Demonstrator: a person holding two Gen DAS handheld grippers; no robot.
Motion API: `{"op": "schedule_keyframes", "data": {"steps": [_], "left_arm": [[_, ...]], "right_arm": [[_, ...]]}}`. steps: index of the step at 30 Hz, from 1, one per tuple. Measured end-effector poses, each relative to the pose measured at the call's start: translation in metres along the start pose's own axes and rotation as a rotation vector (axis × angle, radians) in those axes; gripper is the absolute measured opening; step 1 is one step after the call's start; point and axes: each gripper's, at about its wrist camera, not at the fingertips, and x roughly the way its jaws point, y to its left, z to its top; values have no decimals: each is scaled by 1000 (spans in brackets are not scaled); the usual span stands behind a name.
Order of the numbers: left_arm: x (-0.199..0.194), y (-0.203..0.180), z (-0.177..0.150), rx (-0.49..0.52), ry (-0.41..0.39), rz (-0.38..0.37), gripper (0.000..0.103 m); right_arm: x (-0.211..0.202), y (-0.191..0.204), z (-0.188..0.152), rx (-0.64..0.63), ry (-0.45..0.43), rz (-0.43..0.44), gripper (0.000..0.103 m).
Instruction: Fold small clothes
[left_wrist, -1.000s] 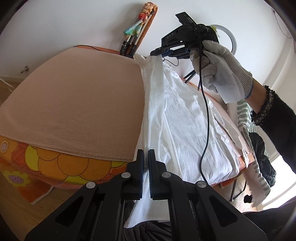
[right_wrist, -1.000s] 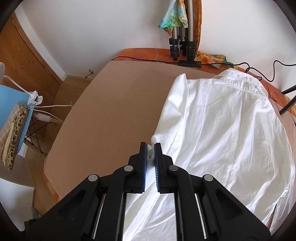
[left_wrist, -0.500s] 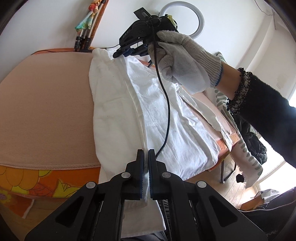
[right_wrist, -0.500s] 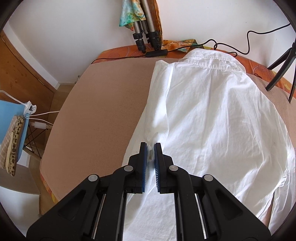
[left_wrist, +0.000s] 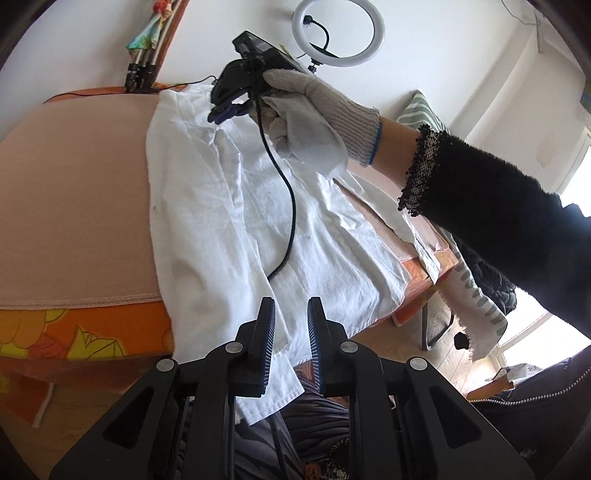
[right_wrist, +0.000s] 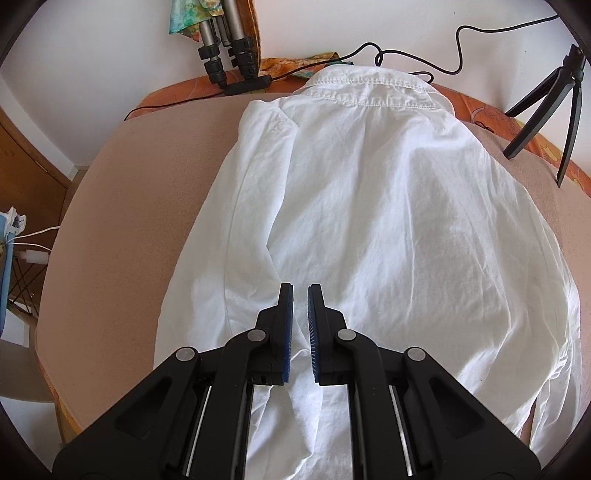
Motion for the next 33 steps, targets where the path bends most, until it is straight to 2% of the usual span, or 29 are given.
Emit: {"op": "schedule_keyframes", "data": {"steps": [2,4,6,12,18,21,25,29,33], "left_arm": [[-17,10,-2,-16,-23,37,16],[-35,22,-2,-26,-44,83,16],[-48,35,-2,-40,-65,119,16],[-61,61,-3,-91,-96,179,19],[-48,71,-9,-127,-79,156,19],[-37,72,-14,-145,-55,141,28],[-22,74,-20,-197,-27,118,41],[-9,78,-27,-256,-6,55,41],[0,76,-36,-317,-3,-18,41]], "right_arm": [[-17,-8,-2,1,-24,11,11],[-40,-16,-6,14,-55,33,21],[-69,-27,-13,31,-96,69,40],[-163,-49,-42,51,-208,150,41],[-244,-46,-88,-20,-276,171,41],[-267,-41,-116,-48,-286,193,43],[-265,-35,-154,-50,-267,222,44],[-226,-26,-195,-48,-188,267,45],[-167,-12,-233,-42,-63,310,48]]}}
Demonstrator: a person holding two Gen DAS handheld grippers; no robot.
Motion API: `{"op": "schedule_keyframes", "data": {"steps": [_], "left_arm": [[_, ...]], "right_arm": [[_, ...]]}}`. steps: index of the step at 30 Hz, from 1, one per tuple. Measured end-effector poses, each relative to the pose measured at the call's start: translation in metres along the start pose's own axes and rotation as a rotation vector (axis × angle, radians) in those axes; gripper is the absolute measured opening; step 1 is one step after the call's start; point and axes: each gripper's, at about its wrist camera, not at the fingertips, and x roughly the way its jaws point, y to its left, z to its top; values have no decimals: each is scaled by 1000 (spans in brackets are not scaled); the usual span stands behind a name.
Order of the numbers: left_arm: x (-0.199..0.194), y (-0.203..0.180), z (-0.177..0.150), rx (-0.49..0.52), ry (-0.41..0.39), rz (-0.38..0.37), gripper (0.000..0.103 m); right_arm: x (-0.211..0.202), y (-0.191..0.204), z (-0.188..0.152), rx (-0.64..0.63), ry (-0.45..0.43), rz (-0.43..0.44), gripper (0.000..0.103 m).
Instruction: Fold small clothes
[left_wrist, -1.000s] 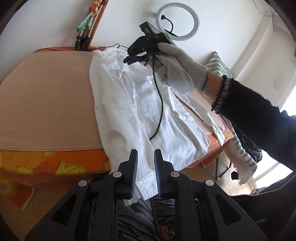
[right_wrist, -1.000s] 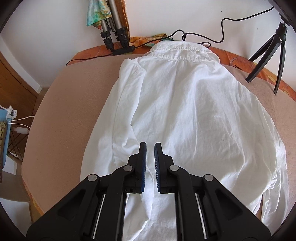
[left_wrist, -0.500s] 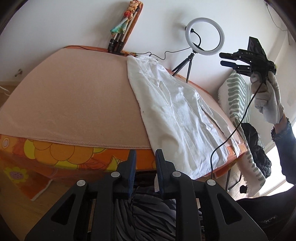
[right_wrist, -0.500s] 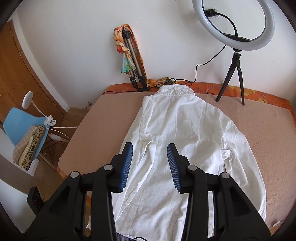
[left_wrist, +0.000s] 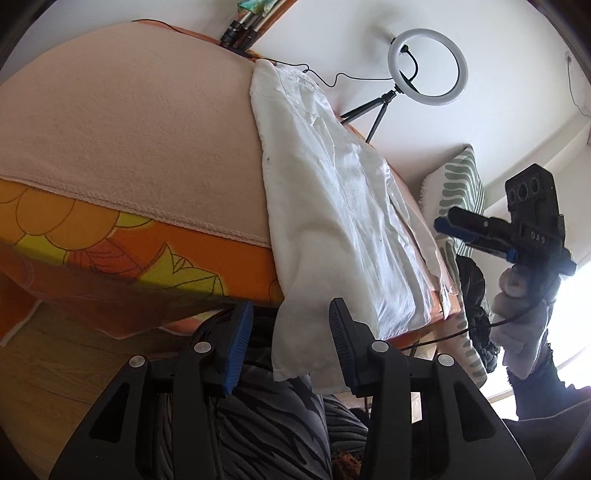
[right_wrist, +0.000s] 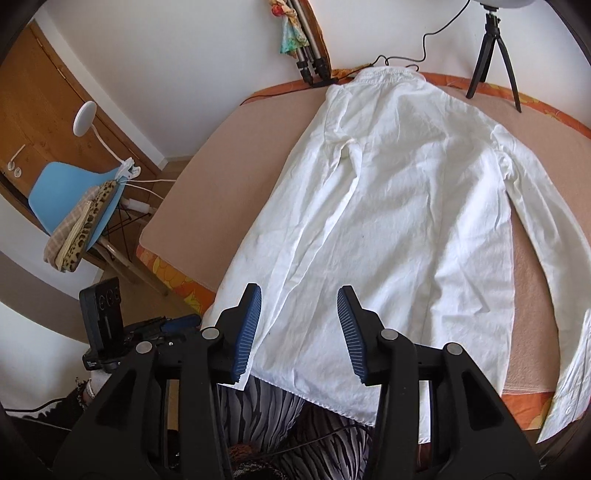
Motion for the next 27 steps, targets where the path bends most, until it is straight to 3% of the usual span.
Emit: {"op": "schedule_keyframes", "data": {"steps": [3,7,8,13,14,15,18,19,21,25,27], "left_arm": [[2,-14,-7,39,17,-18,40],[-5,-23,-13,77,25,4,40],[-9,-22,-13,69,20,4,40],[-12,-2,-12,-7,3,19,40],[-10,2,-12,-26,3,10,40],[-8,5,-12,-44,3,-4,40],[1,8,-12,-75,2,-19,36],[2,7,-12,-83,-4,-9,21],[1,3,-12,-70,-18,32,9],[-6,-9,-11,26,-26,132,9],[-10,-13,-6,46,-39,142,9]], "right_arm": [[46,1,-27,25,94,43,49],[86,8,-46,31,151,65,49],[87,11,-48,27,128,62,54],[95,26,-47,-3,132,117,54],[98,29,-48,-13,138,113,47],[101,31,-47,-19,146,121,31],[104,35,-48,-24,154,106,8],[103,35,-46,-17,152,106,7],[96,34,-44,11,142,112,4],[68,27,-43,-10,86,20,4],[70,20,-48,-9,111,-14,4]]}}
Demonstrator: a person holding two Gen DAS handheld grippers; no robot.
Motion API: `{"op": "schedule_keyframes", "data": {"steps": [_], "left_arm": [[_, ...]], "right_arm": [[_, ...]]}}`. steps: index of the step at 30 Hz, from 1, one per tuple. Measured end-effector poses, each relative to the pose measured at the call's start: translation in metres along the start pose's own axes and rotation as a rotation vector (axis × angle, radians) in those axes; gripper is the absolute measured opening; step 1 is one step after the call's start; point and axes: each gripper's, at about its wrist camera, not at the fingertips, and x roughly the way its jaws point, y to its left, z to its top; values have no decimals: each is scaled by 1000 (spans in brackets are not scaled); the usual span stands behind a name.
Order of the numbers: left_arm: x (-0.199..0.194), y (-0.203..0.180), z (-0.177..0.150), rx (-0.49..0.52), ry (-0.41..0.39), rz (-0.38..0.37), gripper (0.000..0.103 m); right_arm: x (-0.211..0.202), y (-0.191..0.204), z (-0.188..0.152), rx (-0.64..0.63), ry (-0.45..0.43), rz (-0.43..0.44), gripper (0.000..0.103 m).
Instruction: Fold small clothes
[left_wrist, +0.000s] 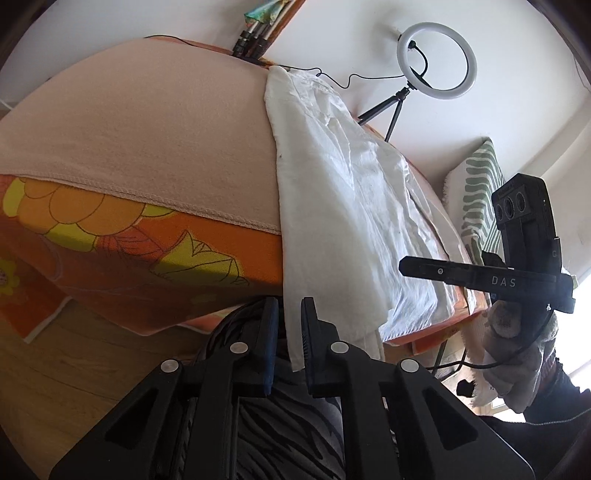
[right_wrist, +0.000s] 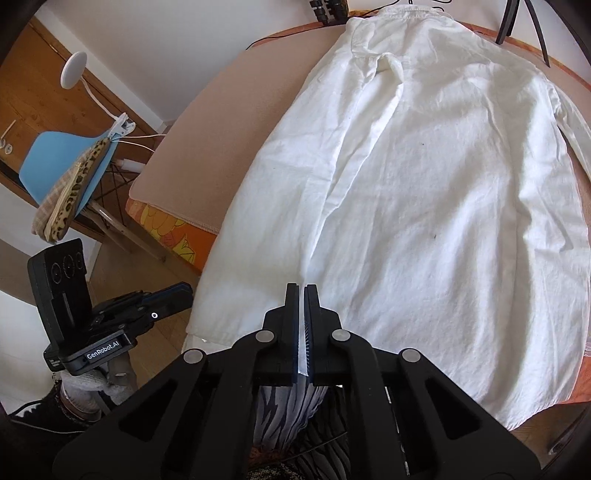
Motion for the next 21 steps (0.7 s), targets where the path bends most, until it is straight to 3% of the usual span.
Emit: {"op": "schedule_keyframes", "data": {"steps": [4,11,15,17,21], "left_arm": [[-1,-17,34,99,-47,-9,9],[52,-46,93,272,-42,0,9],[83,-54,82,365,62,-16,9],[88,-55,67,396,110,-60,9],[75,-48,58,413,109,-139,13]], "right_arm": [[-7,1,-10,-3,-8,61,4],[-53,0,-31,90,-155,17,4],[-83,-7,-50,169,-229,-40,4],[-97,-9,-56,211,-260,-70,4],[-123,-12,-70,291,-323,-133,4]]}}
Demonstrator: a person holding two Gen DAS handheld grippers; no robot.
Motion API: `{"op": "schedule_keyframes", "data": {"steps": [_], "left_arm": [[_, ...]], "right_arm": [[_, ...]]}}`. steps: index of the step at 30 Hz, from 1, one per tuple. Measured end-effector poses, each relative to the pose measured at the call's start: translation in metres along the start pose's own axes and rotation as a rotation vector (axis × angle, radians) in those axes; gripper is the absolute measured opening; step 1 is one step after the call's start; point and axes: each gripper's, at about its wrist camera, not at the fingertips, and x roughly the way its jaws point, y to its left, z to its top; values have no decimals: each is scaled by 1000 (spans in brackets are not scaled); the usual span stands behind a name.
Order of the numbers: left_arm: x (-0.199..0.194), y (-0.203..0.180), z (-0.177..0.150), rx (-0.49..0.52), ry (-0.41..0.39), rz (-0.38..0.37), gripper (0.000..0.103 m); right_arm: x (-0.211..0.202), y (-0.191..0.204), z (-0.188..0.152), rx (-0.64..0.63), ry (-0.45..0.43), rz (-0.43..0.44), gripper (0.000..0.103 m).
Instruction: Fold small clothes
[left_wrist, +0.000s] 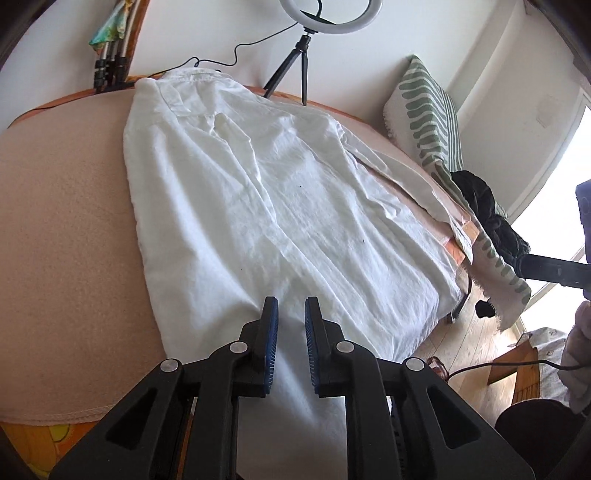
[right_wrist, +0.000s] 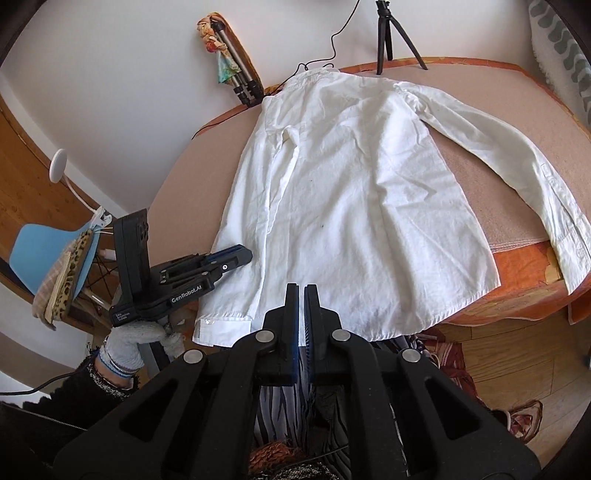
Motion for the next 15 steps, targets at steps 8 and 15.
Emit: {"op": "schedule_keyframes", "data": {"steps": [8,15], "left_arm": [[-33,51,25,-80,-116,49,13],[-5,32,15,22,-3,77,13]], "right_arm": [[-34,4,-2,63,-96,-82,4],[-42,11,10,43,-139,-80,4]]}}
